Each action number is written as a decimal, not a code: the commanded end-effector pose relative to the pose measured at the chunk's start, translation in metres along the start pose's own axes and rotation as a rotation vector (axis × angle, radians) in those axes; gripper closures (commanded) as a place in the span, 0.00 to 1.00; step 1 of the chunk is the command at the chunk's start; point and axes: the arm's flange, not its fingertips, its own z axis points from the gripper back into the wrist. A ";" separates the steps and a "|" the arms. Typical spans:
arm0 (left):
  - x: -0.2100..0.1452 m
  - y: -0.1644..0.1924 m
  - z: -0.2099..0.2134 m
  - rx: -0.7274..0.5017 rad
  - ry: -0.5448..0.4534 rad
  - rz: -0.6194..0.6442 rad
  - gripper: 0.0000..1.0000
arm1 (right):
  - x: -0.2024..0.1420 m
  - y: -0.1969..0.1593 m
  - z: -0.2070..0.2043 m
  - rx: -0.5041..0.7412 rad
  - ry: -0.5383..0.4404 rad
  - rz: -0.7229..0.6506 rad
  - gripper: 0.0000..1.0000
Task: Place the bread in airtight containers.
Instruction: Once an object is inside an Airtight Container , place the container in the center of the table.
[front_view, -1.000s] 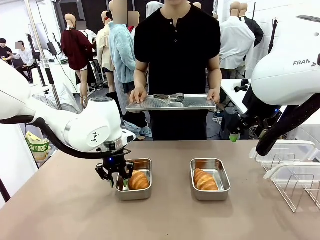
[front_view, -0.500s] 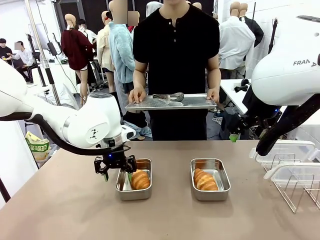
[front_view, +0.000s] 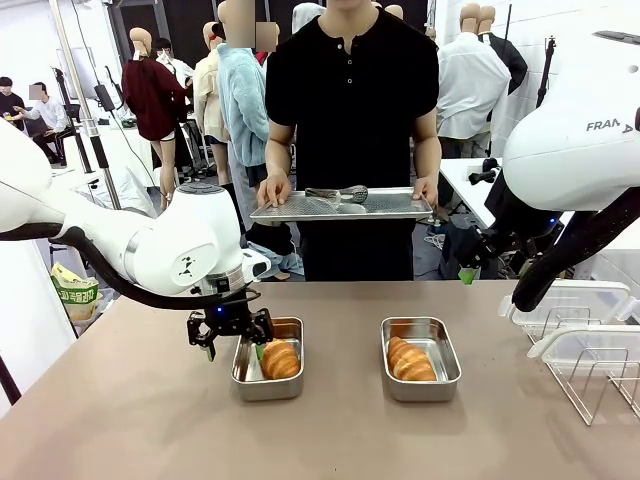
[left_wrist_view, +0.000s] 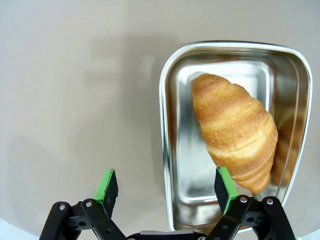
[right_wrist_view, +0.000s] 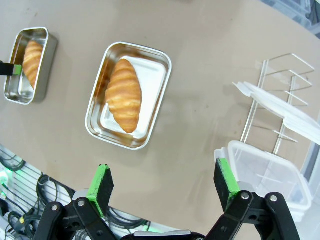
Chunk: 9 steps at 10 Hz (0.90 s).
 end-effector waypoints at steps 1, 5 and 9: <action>0.000 0.000 0.000 -0.001 -0.001 -0.002 0.00 | -0.001 0.000 -0.001 -0.006 0.004 -0.005 0.00; 0.000 0.000 0.000 -0.001 -0.001 -0.002 0.00 | -0.001 0.000 -0.001 -0.006 0.004 -0.005 0.00; 0.000 0.000 0.000 -0.001 -0.001 -0.002 0.00 | -0.001 0.000 -0.001 -0.006 0.004 -0.005 0.00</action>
